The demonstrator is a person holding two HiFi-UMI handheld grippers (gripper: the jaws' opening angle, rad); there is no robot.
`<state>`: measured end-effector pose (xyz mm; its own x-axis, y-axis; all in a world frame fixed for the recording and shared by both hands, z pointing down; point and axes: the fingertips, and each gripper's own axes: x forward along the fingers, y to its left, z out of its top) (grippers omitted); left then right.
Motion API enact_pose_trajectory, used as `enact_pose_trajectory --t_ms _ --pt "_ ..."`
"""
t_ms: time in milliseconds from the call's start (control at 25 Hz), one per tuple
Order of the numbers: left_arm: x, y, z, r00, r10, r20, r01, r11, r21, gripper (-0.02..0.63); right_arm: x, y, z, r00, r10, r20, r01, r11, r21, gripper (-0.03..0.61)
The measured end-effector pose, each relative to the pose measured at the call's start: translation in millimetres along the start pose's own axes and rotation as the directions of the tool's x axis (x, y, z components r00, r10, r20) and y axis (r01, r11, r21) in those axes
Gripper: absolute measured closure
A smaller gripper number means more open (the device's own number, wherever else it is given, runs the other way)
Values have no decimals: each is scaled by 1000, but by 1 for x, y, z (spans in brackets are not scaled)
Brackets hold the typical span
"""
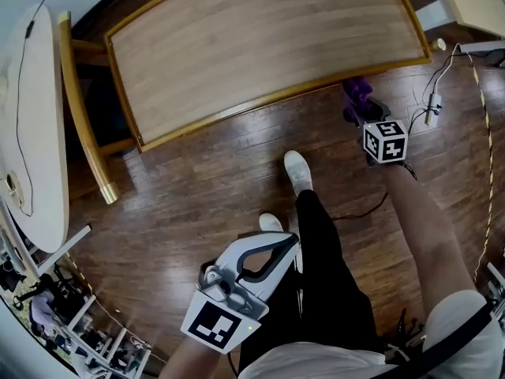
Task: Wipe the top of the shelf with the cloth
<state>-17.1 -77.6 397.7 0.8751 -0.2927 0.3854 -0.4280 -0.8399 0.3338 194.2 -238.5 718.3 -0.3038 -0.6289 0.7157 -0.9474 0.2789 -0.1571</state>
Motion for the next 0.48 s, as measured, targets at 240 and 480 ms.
enact_pose_trajectory --t_ms 240,480 --pt "-47 4 -20 996 91 11 -91 995 -33 595 48 207 -17 947 316 -59 -321 937 -136 479" --pt "-96 5 -44 981 192 16 -190 978 -85 595 89 368 -8 866 488 -107 -499 833 -241 479"
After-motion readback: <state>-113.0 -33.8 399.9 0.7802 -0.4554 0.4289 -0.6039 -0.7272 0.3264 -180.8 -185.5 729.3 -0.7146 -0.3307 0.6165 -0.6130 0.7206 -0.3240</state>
